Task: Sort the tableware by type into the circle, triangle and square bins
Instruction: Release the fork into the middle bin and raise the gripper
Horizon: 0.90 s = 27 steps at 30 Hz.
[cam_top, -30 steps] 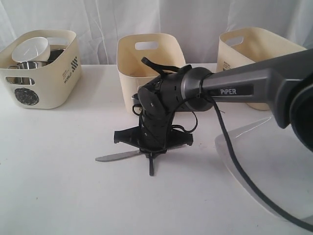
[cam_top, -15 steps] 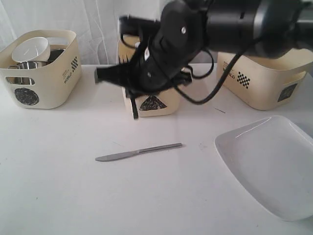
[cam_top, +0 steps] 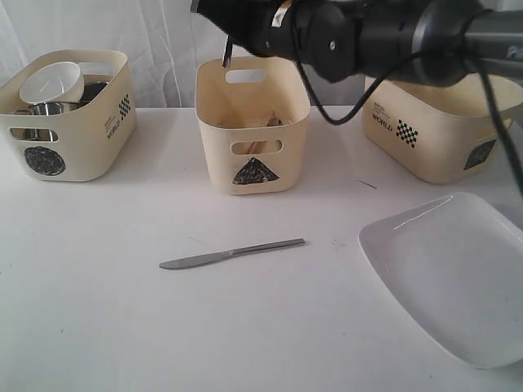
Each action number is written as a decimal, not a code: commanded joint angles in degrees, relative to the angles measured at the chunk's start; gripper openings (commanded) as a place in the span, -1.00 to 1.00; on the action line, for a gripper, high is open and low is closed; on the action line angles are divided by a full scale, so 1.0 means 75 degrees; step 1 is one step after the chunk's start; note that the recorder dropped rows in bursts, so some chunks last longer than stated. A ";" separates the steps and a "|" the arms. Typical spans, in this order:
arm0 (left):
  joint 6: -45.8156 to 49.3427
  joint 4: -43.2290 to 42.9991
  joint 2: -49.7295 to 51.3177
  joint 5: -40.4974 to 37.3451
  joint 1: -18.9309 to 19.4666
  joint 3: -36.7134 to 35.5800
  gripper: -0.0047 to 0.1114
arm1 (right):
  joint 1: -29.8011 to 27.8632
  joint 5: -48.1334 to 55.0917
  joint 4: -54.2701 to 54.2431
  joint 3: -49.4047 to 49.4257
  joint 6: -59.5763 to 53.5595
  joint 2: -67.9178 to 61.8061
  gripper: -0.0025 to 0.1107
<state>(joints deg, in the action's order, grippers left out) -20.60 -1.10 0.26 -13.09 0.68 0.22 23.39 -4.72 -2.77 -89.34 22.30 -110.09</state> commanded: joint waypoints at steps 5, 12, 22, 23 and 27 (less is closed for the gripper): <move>0.0002 0.0041 -0.0035 0.0035 -0.0032 -0.0029 -0.92 | -0.0238 -0.1571 -0.0029 -0.0032 -0.0637 -0.1263 -0.93; 0.0002 0.0041 -0.0035 0.0035 -0.0032 -0.0029 -0.92 | -0.0389 -0.1542 -0.0029 -0.0050 -0.0637 -0.1795 -0.39; 0.0002 0.0041 -0.0035 0.0035 -0.0032 -0.0029 -0.92 | -0.0389 0.1305 -0.0011 -0.0060 -0.0696 -0.0909 -0.15; 0.0002 0.0041 -0.0035 0.0035 -0.0032 -0.0029 -0.92 | -0.0389 0.1900 -0.0011 -0.0060 -0.0896 -0.0719 -0.22; 0.0002 0.0041 -0.0035 0.0035 -0.0032 -0.0029 -0.92 | -0.0389 0.3977 0.0001 -0.0060 -0.2384 0.0004 -0.62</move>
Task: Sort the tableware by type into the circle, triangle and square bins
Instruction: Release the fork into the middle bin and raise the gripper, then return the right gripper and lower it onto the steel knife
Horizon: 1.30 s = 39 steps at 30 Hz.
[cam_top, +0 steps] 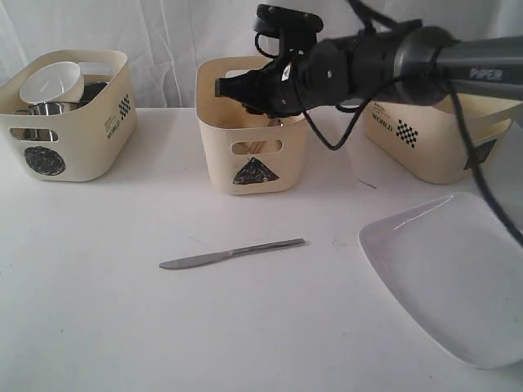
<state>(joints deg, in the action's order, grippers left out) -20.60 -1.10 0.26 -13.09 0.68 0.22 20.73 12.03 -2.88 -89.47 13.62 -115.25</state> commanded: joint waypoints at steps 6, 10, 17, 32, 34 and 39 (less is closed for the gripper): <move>0.0002 0.0041 -0.0035 0.0035 -0.0032 -0.0029 -0.92 | 0.0100 0.3910 -0.0032 -0.0043 -0.3482 0.1593 -0.96; 0.0002 0.0041 -0.0035 0.0035 -0.0032 -0.0029 -0.92 | 0.0474 0.5740 -0.0204 -0.0043 -0.5783 0.1729 -0.96; 0.0002 0.0041 -0.0035 0.0035 -0.0032 -0.0029 -0.92 | 0.1415 0.6674 -0.0392 0.0158 -0.8330 0.1041 -0.95; 0.0002 0.0041 -0.0035 0.0035 -0.0032 -0.0029 -0.92 | 0.1743 0.4151 -0.0160 0.0158 -0.9478 -0.0573 -0.20; 0.0002 0.0041 -0.0035 0.0035 -0.0032 -0.0029 -0.92 | 0.1743 0.3991 -0.0515 0.0158 -0.9342 -0.0556 -0.20; 0.0002 0.0041 -0.0035 0.0035 -0.0032 -0.0029 -0.92 | 0.1743 0.4358 -0.0290 0.0035 -0.8629 -0.0491 -0.20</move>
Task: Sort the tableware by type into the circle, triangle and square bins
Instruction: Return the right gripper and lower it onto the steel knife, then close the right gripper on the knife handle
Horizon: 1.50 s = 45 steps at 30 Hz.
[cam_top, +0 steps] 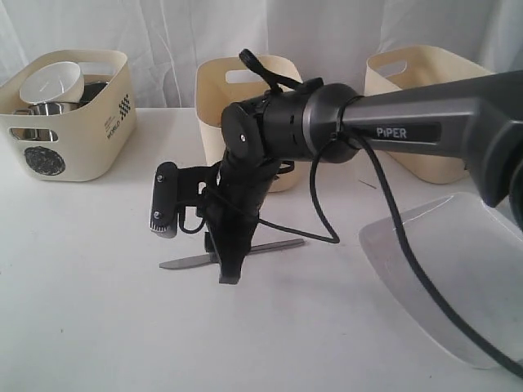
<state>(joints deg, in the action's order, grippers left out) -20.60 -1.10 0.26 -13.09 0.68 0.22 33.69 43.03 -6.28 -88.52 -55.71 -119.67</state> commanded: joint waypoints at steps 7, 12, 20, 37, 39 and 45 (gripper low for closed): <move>0.0002 0.0041 -0.0035 0.0035 -0.0032 -0.0029 -0.92 | -0.0221 0.1727 0.0996 -0.1001 0.3296 -0.0244 -0.21; 0.0002 0.0041 -0.0035 0.0035 -0.0032 -0.0029 -0.92 | -0.0254 0.2331 0.0992 -0.1421 0.2951 -0.0531 -0.21; 0.0002 0.0041 -0.0035 0.0035 -0.0032 -0.0029 -0.92 | -0.0233 0.1920 0.0977 -0.1651 0.2767 -0.0970 -0.21; 0.0002 0.0041 -0.0035 0.0035 -0.0032 -0.0029 -0.92 | -0.0233 0.1487 0.0715 -0.1624 0.1980 -0.1323 -0.23; 0.0002 0.0041 -0.0035 0.0035 -0.0032 -0.0029 -0.92 | -0.0233 0.1521 0.0629 -0.1624 0.1980 -0.1337 -0.25; 0.0002 0.0041 -0.0035 0.0035 -0.0032 -0.0029 -0.92 | -0.0233 0.1518 0.0571 -0.1624 0.1967 -0.1354 -0.28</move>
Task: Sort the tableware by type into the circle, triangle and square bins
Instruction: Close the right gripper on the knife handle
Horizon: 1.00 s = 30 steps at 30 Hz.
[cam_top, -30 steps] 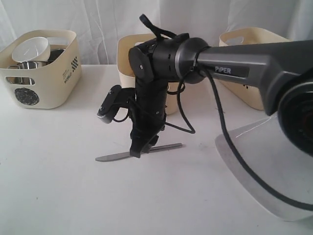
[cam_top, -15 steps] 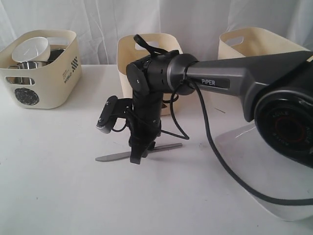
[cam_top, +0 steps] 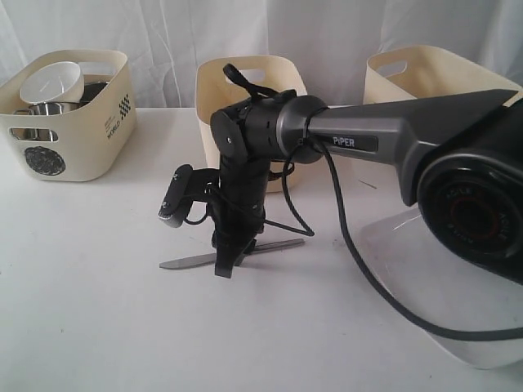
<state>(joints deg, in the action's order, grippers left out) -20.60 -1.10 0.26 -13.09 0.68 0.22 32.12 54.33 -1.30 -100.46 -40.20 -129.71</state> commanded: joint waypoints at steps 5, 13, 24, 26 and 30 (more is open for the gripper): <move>0.0002 0.0041 -0.0035 0.0035 -0.0032 -0.0029 -0.92 | -0.0024 0.0045 -0.0795 -0.0031 -0.0314 -0.0161 -0.28; 0.0002 0.0041 -0.0035 0.0035 -0.0032 -0.0029 -0.92 | -0.0024 0.0299 -0.1277 -0.0019 -0.0320 -0.0278 -0.29; 0.0002 0.0041 -0.0035 0.0035 -0.0032 -0.0029 -0.92 | -0.0024 -0.0137 -0.0193 -0.0019 0.0620 -0.0352 -0.31; 0.0002 0.0041 -0.0035 0.0035 -0.0032 -0.0029 -0.92 | -0.0024 -0.0090 -0.0193 -0.0019 0.0984 -0.0485 -0.43; 0.0002 0.0041 -0.0035 0.0035 -0.0032 -0.0029 -0.92 | -0.0024 0.0392 -0.0222 -0.0019 0.1003 -0.0738 -0.66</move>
<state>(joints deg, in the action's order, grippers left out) -20.60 -1.10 0.26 -13.09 0.68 0.22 32.12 56.05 -5.22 -101.52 -33.00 -131.95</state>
